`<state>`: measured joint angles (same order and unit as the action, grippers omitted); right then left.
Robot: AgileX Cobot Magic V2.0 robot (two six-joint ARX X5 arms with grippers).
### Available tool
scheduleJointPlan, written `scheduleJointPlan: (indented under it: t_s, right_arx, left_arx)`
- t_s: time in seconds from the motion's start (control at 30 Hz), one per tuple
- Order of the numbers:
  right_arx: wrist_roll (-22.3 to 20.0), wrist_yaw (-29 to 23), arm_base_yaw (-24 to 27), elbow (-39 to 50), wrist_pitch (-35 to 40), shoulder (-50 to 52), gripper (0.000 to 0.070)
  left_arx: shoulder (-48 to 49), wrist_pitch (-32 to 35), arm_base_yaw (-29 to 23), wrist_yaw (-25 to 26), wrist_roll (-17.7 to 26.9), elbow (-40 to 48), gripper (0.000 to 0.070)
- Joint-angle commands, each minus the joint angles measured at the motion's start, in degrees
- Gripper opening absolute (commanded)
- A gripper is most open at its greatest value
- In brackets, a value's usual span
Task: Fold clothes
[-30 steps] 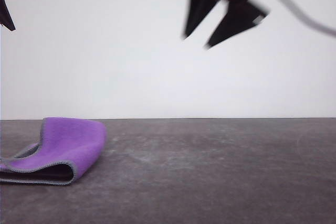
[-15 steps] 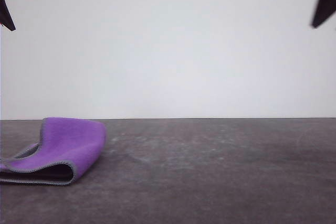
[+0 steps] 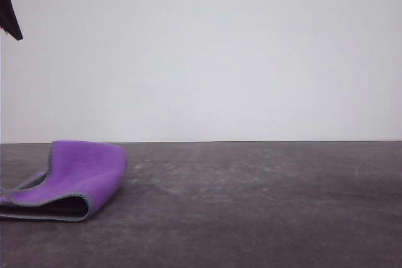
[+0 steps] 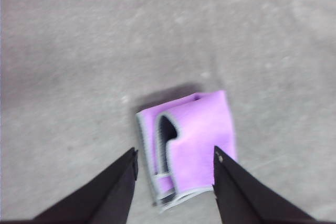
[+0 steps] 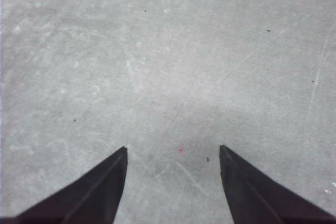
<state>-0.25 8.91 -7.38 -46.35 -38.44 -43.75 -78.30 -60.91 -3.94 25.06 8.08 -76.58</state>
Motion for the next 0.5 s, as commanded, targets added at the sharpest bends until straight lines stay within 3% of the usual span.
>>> scheduleJointPlan:
  t_s: [0.0, 0.07, 0.1, 0.17, 0.47]
  right_arx:
    - [-0.6, -0.1, 0.0, -0.4, 0.2, -0.3, 0.0343]
    - [-0.6, 0.0, 0.0, -0.4, 0.2, -0.3, 0.0204]
    - [-0.7, 0.0, 0.0, -0.4, 0.1, -0.3, 0.0076]
    - [-0.8, 0.1, 0.0, -0.4, 0.0, -0.3, 0.0006]
    - [-1.7, -0.3, 0.0, -0.4, 0.8, -0.4, 0.0006]
  left_arx:
    - [-0.8, 0.2, 0.4, -1.7, -0.8, -0.8, 0.028]
    - [-0.8, 0.2, 1.0, -3.6, -1.1, -0.8, 0.0263]
    - [-0.8, 0.2, 1.2, -4.3, -1.1, -0.8, 0.023]
    - [-0.8, 0.3, 1.7, -4.8, -1.0, -0.8, 0.0029]
    - [-0.8, 0.5, 2.6, -5.1, -3.5, -0.8, 0.0012]
